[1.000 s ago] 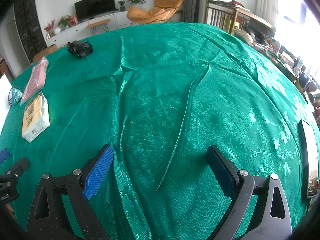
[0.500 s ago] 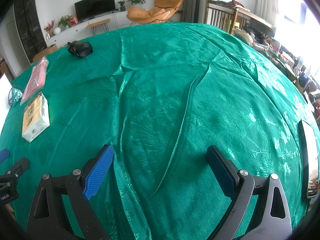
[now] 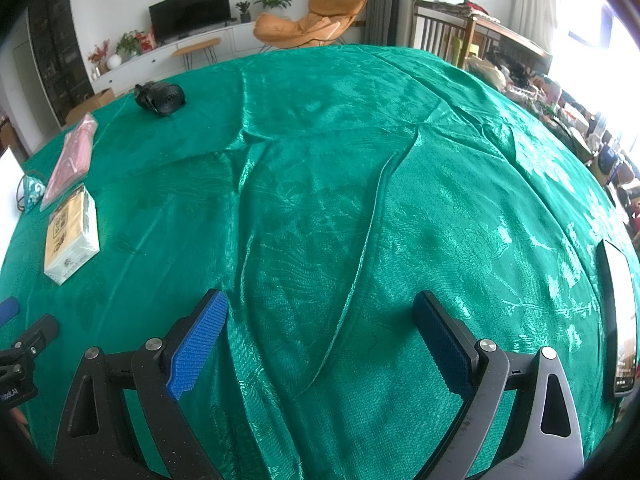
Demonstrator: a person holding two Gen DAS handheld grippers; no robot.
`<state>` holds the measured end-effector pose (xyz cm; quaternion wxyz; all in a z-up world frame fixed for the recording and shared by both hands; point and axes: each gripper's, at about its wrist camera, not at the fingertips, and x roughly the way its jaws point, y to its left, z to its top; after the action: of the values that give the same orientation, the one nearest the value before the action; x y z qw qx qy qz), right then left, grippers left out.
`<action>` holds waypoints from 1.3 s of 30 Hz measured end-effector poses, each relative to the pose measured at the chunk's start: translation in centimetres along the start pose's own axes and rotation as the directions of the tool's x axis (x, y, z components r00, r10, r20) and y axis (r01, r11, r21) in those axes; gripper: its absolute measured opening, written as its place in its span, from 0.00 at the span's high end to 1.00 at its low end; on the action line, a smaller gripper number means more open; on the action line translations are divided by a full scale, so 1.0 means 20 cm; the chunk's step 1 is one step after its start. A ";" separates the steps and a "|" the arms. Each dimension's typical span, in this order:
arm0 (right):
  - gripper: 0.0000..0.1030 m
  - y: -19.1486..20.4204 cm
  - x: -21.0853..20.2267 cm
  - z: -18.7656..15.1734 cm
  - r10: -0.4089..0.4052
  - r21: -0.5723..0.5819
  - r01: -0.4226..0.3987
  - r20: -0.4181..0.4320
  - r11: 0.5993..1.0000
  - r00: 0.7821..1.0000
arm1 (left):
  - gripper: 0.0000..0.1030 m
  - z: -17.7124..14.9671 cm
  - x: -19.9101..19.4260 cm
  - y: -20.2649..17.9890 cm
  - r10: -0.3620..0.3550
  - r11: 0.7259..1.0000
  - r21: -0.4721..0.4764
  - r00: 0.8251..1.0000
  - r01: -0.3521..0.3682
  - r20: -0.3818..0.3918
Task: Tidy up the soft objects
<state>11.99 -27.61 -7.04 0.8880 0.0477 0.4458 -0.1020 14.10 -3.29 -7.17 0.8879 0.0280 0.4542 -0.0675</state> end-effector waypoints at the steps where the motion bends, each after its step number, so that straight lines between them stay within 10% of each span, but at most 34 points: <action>1: 0.07 0.00 0.00 0.00 0.000 0.000 0.000 0.000 1.000 1.000 | 0.00 0.00 0.00 0.00 0.000 1.000 0.000 1.000 0.000 0.000; 16: 0.07 0.00 0.00 0.00 0.000 -0.001 0.000 0.000 1.000 1.000 | 0.01 0.04 -0.01 0.01 0.009 1.000 -0.018 0.996 -0.011 -0.087; 22: 0.07 0.00 0.00 0.00 0.000 -0.001 0.000 0.000 1.000 1.000 | 0.00 0.49 -0.21 0.06 -0.068 0.986 -0.148 0.995 0.079 0.074; 27: 0.07 0.00 0.00 0.00 0.000 -0.001 0.000 0.000 1.000 1.000 | 0.00 1.06 0.22 0.14 0.049 0.994 -0.094 0.994 -0.059 -0.102; 34: 0.07 0.00 0.01 0.00 0.000 -0.001 0.000 0.000 1.000 1.000 | 0.01 1.15 0.77 0.29 0.171 0.971 -0.104 0.927 -0.216 -0.332; 37: 0.07 0.00 0.01 0.00 0.000 -0.001 0.000 0.000 1.000 1.000 | 0.00 1.12 0.80 0.38 0.091 0.952 -0.253 0.946 -0.174 -0.311; 39: 0.07 0.00 0.00 0.00 0.000 -0.001 0.000 0.000 1.000 1.000 | 0.26 1.12 0.75 0.37 0.112 0.954 -0.242 0.961 -0.175 -0.252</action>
<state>12.07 -27.59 -7.06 0.8881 0.0471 0.4457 -0.1018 41.79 0.17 -6.38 0.8262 -0.0486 0.5578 0.0618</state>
